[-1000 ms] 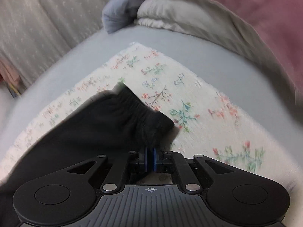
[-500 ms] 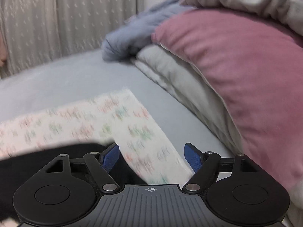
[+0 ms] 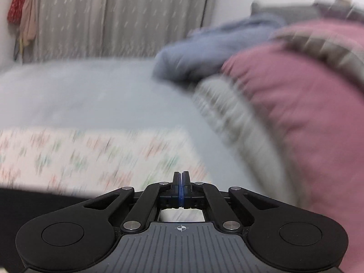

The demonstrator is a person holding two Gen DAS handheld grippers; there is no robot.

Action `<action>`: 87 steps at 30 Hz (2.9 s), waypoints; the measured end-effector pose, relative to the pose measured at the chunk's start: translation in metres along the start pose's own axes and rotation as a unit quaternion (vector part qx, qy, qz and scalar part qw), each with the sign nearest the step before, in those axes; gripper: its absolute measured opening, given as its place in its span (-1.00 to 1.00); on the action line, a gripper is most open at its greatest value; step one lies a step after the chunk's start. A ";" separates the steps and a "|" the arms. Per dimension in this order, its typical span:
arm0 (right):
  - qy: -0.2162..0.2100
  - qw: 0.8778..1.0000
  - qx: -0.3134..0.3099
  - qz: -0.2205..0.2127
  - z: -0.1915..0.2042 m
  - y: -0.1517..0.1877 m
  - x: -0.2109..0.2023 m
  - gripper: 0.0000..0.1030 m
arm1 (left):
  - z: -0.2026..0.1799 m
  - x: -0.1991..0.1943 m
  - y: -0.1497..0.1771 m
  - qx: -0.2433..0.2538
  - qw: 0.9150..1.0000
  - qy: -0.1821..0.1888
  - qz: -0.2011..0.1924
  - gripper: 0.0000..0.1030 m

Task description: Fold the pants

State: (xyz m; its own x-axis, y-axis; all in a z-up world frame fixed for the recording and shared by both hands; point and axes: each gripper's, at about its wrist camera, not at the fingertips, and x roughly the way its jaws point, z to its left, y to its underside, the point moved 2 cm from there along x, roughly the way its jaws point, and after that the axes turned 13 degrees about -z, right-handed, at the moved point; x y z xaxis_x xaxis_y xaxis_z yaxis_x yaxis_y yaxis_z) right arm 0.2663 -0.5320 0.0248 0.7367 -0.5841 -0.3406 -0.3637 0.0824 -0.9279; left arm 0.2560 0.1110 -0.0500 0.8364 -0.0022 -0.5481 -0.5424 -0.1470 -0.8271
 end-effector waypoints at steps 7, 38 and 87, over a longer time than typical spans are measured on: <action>-0.111 0.989 0.005 0.096 0.008 0.035 0.038 0.47 | -0.005 0.001 0.002 0.014 1.000 -0.008 -0.002 1.00; 0.002 0.971 0.205 0.126 -0.023 0.091 0.017 0.36 | 0.001 -0.008 -0.005 -0.009 1.000 -0.006 -0.017 1.00; -0.213 0.960 -0.176 0.052 0.117 0.098 -0.197 -0.99 | 0.021 -0.008 -0.006 -0.058 0.998 -0.015 0.009 0.81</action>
State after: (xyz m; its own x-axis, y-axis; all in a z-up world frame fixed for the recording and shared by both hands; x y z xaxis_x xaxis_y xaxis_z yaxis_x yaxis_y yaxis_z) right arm 0.1527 -0.3145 -0.0167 0.8253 -0.1978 -0.5289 -0.5621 -0.1992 -0.8027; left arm 0.2505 0.1327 -0.0436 0.8235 0.0236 -0.5669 -0.5424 -0.2603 -0.7988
